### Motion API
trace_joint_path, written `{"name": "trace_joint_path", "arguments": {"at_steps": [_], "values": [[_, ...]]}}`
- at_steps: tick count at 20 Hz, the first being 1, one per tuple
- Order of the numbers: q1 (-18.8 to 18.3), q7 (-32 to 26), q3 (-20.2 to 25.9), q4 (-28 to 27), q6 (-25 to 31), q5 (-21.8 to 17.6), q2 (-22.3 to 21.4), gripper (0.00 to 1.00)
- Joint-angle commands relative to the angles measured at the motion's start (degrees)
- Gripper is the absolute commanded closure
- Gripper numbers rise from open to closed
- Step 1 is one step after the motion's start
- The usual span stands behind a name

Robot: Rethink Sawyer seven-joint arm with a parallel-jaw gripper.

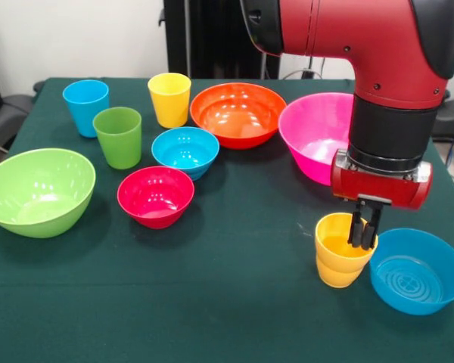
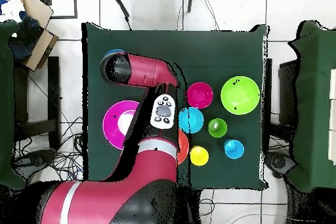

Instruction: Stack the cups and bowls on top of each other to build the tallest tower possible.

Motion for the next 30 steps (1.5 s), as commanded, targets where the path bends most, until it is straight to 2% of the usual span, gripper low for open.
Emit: {"name": "trace_joint_path", "arguments": {"at_steps": [1, 10, 16, 23, 25, 30], "values": [[0.45, 7.57, 3.28, 0.76, 5.6, 0.08, 2.56, 1.0], [-0.33, 7.27, 4.07, 0.78, 2.98, 0.12, 3.17, 1.0], [1.46, 15.56, -0.31, 0.64, -0.88, 3.28, 3.76, 1.0], [2.05, 17.11, -1.77, 1.32, -2.09, 5.0, 4.39, 1.0], [1.87, 17.1, -1.76, 1.33, -1.96, 4.85, 4.49, 1.0], [2.51, 17.93, -3.63, 1.12, 2.66, 4.36, 3.46, 1.0]]}}
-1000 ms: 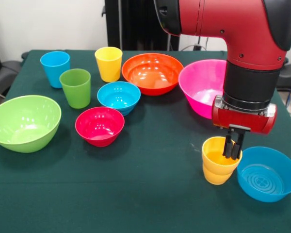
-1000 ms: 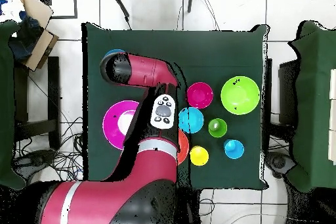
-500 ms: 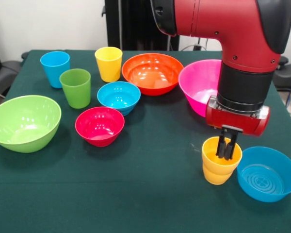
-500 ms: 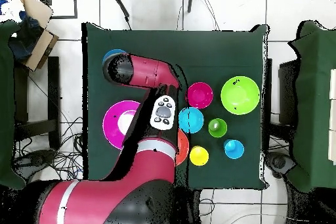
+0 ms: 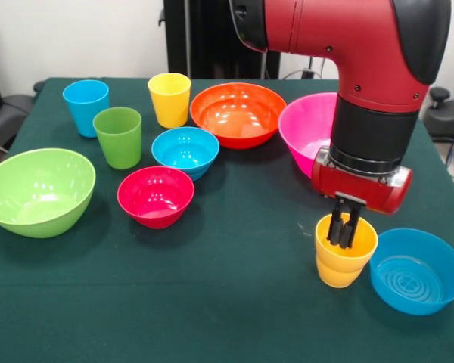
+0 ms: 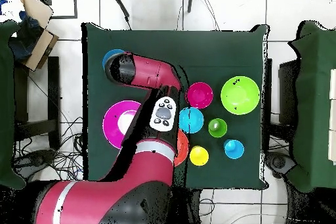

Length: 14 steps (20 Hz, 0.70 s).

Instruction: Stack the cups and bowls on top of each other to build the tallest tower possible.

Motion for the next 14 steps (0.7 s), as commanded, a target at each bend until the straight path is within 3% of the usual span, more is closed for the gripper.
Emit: {"name": "trace_joint_path", "arguments": {"at_steps": [1, 7, 10, 14], "values": [[1.31, 10.5, 0.89, 0.93, 3.4, 0.11, 1.94, 0.0], [2.16, 15.42, 0.09, 1.84, 6.51, 3.24, -0.02, 0.0], [4.03, 20.53, -3.16, 1.39, 7.61, 4.99, -0.61, 0.0], [5.95, 25.34, -4.97, 2.49, 4.42, 7.74, 1.5, 0.0]]}}
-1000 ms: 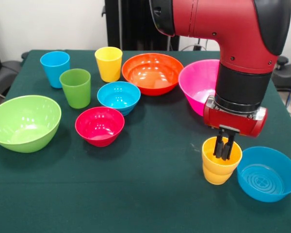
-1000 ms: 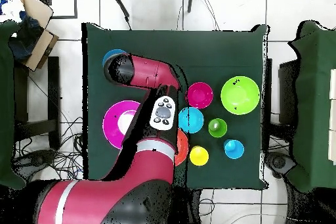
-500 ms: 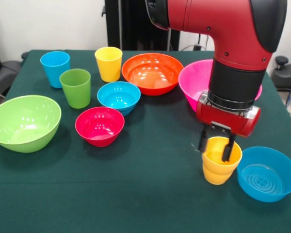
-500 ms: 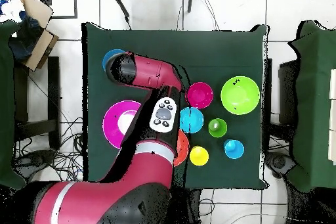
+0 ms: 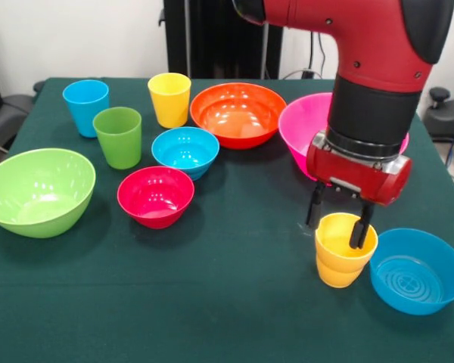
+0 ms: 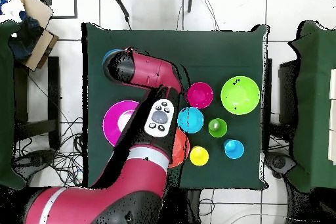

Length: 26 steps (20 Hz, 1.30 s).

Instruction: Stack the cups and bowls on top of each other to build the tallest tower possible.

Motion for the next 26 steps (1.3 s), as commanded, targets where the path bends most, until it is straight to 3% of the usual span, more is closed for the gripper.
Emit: {"name": "trace_joint_path", "arguments": {"at_steps": [1, 10, 18, 26], "values": [[4.08, 20.17, -0.72, 2.53, 4.2, 4.22, 2.62, 0.0], [5.6, 24.82, -1.96, 1.65, 2.67, 6.61, 5.48, 0.0], [5.12, 24.06, -0.82, 1.79, -3.65, 5.16, 8.21, 0.0], [5.37, 21.72, -2.27, -0.82, -4.21, 4.01, 11.07, 0.0]]}}
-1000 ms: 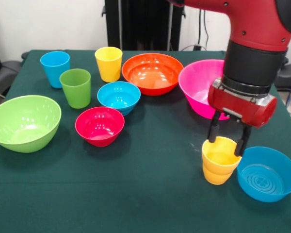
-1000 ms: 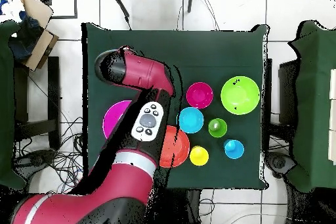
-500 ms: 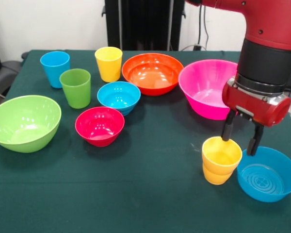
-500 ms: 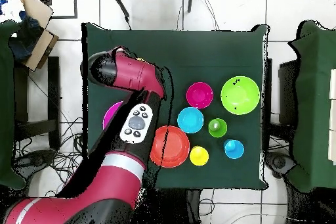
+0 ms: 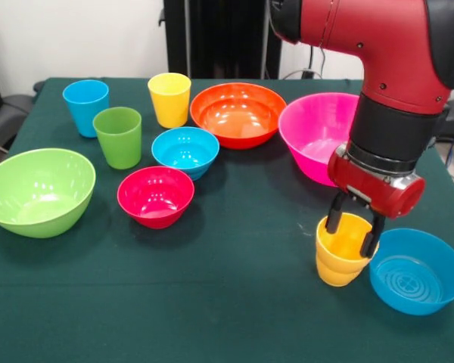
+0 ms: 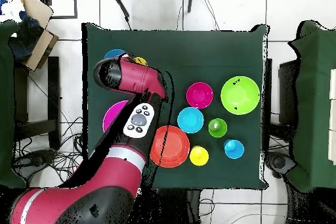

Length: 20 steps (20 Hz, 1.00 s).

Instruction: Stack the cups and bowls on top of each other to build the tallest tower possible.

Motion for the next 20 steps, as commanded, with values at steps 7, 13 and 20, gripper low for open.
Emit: {"name": "trace_joint_path", "arguments": {"at_steps": [7, 13, 20], "values": [[-0.41, 6.07, 3.73, -0.75, -1.67, -1.52, 5.54, 0.0], [-0.75, 5.16, 4.28, -0.75, -0.85, -1.69, 5.05, 0.0], [-1.56, 1.76, 5.61, -0.1, 4.46, -2.94, 2.89, 0.0]]}}
